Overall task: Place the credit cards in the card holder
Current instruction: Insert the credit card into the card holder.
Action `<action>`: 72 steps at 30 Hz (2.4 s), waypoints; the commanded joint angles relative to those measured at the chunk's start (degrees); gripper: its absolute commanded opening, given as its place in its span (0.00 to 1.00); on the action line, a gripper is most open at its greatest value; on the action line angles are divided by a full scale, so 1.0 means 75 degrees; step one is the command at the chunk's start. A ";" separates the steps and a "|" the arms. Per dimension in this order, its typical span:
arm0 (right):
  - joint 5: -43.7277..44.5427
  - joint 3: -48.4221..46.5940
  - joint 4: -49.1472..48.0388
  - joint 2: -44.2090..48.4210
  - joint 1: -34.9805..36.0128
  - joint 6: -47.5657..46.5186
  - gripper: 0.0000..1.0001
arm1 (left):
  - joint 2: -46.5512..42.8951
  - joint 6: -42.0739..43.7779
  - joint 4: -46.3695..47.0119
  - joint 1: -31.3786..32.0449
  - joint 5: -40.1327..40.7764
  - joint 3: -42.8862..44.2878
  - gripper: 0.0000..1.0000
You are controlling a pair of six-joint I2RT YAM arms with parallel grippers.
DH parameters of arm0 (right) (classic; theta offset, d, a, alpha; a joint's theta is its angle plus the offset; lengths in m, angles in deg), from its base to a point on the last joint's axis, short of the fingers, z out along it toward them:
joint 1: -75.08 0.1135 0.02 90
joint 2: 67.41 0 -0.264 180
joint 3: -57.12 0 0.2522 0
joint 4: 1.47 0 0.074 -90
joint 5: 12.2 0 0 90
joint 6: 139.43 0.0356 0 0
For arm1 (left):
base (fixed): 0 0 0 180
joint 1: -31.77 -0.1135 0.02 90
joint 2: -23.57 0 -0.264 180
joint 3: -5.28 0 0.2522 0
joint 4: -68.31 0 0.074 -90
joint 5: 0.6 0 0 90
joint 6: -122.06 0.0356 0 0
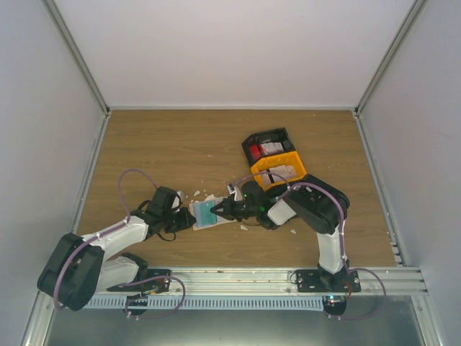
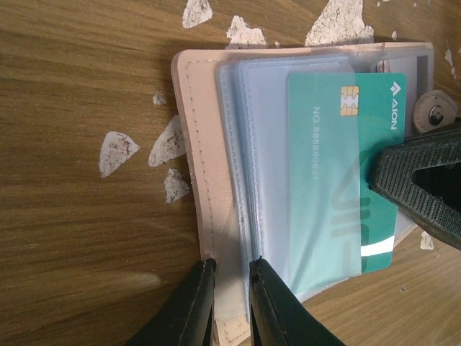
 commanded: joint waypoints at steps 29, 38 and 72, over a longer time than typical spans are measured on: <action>0.2535 -0.1528 0.5530 0.1493 0.0487 -0.3031 0.42 | -0.0471 0.0253 -0.0396 0.0001 -0.0154 0.0495 0.21; 0.3460 -0.2259 0.6587 0.1126 0.0778 -0.3617 0.38 | -0.0070 0.0349 -0.0053 -0.0002 -0.0305 0.0722 0.22; 0.2205 -0.2563 0.6239 0.1096 0.1256 -0.3773 0.39 | 0.1025 0.0390 0.0882 0.0005 -0.0947 0.0663 0.21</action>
